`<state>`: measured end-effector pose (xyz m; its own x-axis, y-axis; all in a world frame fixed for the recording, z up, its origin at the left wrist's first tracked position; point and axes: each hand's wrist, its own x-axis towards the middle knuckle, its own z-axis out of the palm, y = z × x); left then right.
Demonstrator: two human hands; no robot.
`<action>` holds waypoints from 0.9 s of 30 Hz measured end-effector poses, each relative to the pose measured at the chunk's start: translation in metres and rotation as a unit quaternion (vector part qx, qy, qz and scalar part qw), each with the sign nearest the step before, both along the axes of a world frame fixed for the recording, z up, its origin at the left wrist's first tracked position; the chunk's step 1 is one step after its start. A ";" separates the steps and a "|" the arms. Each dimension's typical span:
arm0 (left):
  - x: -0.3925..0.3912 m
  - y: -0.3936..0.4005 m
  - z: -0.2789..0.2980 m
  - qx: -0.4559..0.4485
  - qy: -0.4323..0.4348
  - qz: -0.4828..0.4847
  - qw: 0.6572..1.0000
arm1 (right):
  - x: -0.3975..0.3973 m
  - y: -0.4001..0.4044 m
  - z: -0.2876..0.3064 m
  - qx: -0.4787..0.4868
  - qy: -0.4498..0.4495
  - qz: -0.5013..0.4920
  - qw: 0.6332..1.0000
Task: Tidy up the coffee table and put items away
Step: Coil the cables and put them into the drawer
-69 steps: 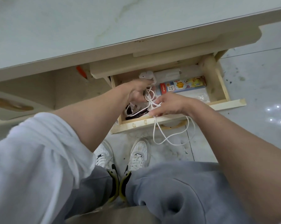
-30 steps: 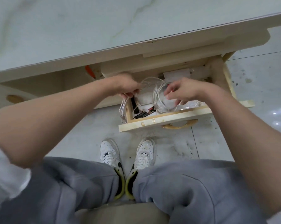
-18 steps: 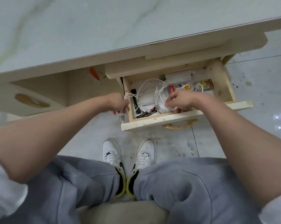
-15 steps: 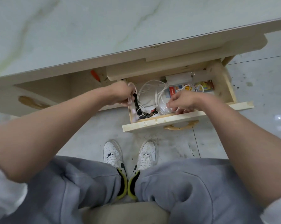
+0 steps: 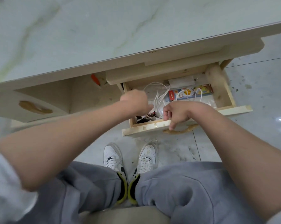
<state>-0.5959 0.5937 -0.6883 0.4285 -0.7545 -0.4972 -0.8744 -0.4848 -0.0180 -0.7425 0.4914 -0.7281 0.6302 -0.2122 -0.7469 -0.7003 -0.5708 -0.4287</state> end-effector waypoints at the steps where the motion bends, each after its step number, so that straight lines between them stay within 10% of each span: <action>1: 0.004 0.001 0.020 -0.088 -0.060 -0.051 0.993 | -0.002 -0.001 0.001 0.002 -0.008 -0.007 1.000; 5: 0.041 -0.008 0.101 -0.457 -0.092 -0.238 0.852 | -0.010 0.003 0.011 -0.041 -0.033 -0.049 0.997; 9: 0.079 -0.019 0.114 -0.311 0.036 -0.155 0.937 | -0.010 0.012 0.027 -0.207 -0.018 -0.061 0.976; 15: 0.093 -0.018 0.111 -0.307 0.123 -0.113 0.937 | -0.004 0.032 0.027 -0.366 -0.001 -0.201 0.909; 19: 0.095 -0.018 0.109 -0.304 0.140 -0.101 0.937 | 0.014 0.024 0.014 -0.109 -0.089 -0.407 0.903; 25: 0.099 -0.019 0.104 -0.329 0.157 -0.100 0.926 | 0.048 -0.001 0.014 0.271 -0.235 -0.681 0.638; 27: 0.099 -0.019 0.102 -0.336 0.159 -0.104 0.922 | 0.058 -0.006 0.011 0.297 -0.247 -0.692 0.610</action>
